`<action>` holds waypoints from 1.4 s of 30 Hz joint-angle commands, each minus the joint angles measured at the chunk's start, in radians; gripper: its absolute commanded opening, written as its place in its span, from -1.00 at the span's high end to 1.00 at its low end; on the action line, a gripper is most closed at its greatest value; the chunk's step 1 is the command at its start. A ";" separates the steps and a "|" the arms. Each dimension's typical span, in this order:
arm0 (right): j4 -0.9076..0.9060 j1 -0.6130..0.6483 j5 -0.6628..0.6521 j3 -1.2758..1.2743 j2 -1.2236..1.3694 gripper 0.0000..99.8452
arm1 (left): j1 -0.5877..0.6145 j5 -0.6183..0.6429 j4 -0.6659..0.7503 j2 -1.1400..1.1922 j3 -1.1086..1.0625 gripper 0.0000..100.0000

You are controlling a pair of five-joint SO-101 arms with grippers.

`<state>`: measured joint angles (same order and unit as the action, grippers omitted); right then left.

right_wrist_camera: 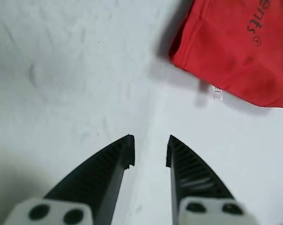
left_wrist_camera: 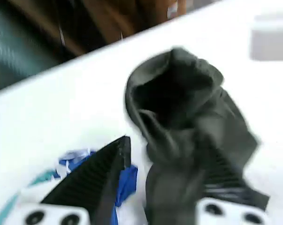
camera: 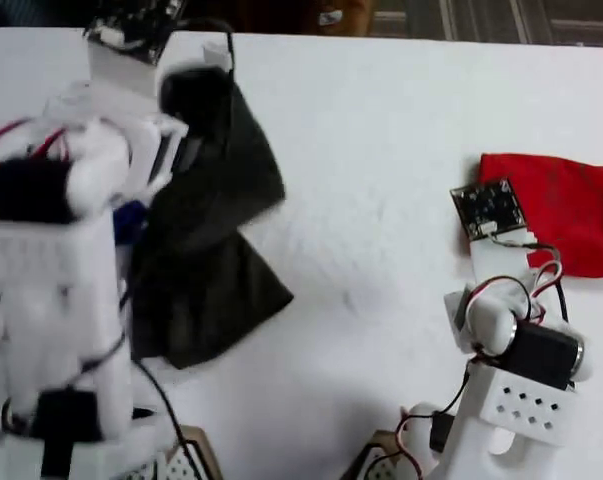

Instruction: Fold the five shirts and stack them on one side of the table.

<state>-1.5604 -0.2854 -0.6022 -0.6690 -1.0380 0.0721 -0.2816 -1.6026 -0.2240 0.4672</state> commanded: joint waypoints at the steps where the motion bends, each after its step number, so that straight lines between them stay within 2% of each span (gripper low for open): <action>1: 0.010 -0.005 -0.005 0.002 -0.002 0.76 | 0.069 0.005 0.023 0.117 0.015 0.41; 5: 0.025 -0.004 -0.006 0.000 -0.001 0.76 | 0.169 0.006 0.005 0.187 0.051 0.41; 10: 0.157 0.028 -0.008 -0.038 0.041 0.76 | 0.328 -0.011 -0.161 0.199 0.042 0.41; 14: 0.183 0.202 -0.002 0.040 0.252 0.76 | 0.453 -0.123 -0.183 0.193 -0.064 0.41; 20: 0.157 0.467 0.037 0.402 0.667 0.76 | 0.580 -0.215 -0.172 0.199 -0.329 0.41; 26: 0.113 0.608 0.041 0.709 0.980 0.76 | 0.597 -0.213 0.147 0.201 -0.624 0.41; 29: 0.082 0.638 0.043 0.813 1.064 0.76 | 0.608 -0.226 0.281 0.201 -0.742 0.41; 33: 0.056 0.638 0.043 0.881 1.115 0.76 | 0.684 -0.226 0.496 0.226 -0.809 0.41; 38: 0.054 0.624 0.041 0.885 1.115 0.76 | 0.806 -0.376 0.512 0.410 -0.673 0.41; 42: 0.054 0.625 0.043 0.885 1.115 0.76 | 0.928 -0.397 0.485 0.652 -0.450 0.41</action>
<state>-1.4991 0.3468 -0.5715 0.1765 0.0836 0.8961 -0.6590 -1.1086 0.2931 -0.1465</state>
